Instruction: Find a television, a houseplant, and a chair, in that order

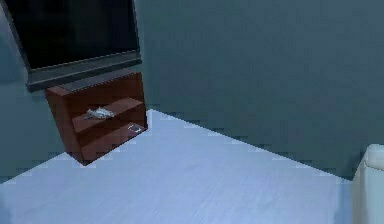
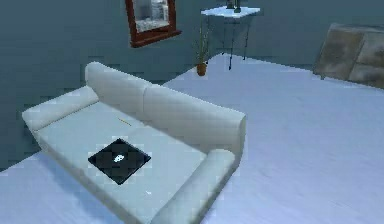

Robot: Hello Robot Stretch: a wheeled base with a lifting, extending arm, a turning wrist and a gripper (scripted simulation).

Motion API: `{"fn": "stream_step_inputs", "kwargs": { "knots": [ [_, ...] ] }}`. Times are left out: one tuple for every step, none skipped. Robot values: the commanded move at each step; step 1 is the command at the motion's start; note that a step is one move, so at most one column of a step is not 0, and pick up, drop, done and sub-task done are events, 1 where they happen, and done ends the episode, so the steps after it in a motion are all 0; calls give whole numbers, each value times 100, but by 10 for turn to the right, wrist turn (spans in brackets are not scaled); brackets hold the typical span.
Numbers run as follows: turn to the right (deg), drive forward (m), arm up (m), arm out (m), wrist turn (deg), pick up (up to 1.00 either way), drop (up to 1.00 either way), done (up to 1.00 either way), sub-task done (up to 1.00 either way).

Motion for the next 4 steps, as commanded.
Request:
{"fn": "stream_step_inputs", "kwargs": {
  "knots": [
    [30,0,0,0,0,0,0,0,0],
    [0,50,0,0,0,0,0,0,0],
    [-450,0,0,0,0,0,0,0,0],
    [-90,0,0,0,0,0,0,0,0]
  ]
}}
